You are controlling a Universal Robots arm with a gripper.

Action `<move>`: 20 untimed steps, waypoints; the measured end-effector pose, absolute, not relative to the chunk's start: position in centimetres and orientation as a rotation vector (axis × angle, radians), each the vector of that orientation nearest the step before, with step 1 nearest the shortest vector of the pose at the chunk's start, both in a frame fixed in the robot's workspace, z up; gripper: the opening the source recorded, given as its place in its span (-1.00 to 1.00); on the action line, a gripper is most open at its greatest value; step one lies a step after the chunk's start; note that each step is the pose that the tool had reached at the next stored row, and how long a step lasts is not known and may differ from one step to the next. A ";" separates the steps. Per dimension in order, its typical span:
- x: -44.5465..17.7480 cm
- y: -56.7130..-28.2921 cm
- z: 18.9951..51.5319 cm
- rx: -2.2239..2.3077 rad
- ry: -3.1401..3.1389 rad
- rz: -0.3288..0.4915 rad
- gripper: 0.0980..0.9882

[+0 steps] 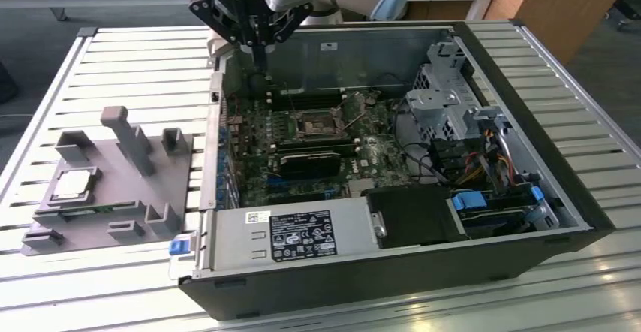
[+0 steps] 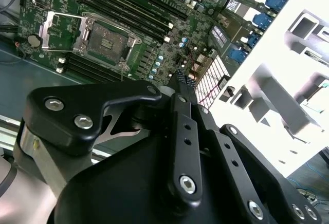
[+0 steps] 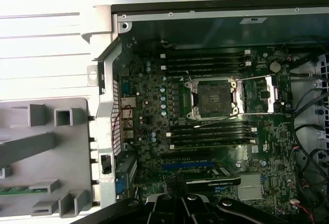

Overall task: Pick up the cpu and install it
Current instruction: 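Reach for the cpu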

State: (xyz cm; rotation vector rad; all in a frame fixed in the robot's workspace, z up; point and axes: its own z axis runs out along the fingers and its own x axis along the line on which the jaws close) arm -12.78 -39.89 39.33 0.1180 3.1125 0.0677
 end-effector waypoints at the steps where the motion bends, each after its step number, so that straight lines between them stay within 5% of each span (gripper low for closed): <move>1: -12.8 -39.9 39.3 0.118 3.113 0.068 -0.98; 20: -13.2 -39.9 39.3 0.118 3.113 0.068 -0.98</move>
